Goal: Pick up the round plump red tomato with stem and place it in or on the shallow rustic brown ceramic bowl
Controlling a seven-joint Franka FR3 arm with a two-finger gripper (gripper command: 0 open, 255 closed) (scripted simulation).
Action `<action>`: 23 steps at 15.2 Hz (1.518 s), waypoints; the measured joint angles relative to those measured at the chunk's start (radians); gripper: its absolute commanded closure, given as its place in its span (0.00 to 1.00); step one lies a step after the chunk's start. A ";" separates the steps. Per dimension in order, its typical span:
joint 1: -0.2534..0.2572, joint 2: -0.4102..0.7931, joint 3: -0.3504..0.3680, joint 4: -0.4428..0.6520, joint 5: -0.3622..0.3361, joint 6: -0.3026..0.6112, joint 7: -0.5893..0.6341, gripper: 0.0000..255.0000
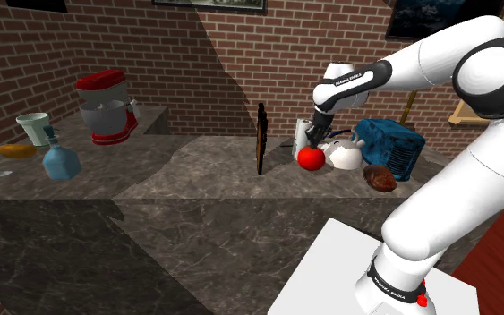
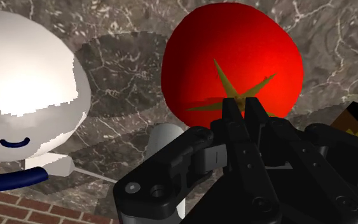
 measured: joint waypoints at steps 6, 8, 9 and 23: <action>-0.001 -0.029 0.004 0.054 -0.004 -0.082 0.001 1.00; -0.001 -0.032 0.006 0.079 -0.004 -0.111 0.002 1.00; -0.001 -0.034 0.007 0.089 -0.004 -0.122 0.002 1.00; -0.082 -0.162 -0.107 0.119 -0.053 -0.268 -0.172 1.00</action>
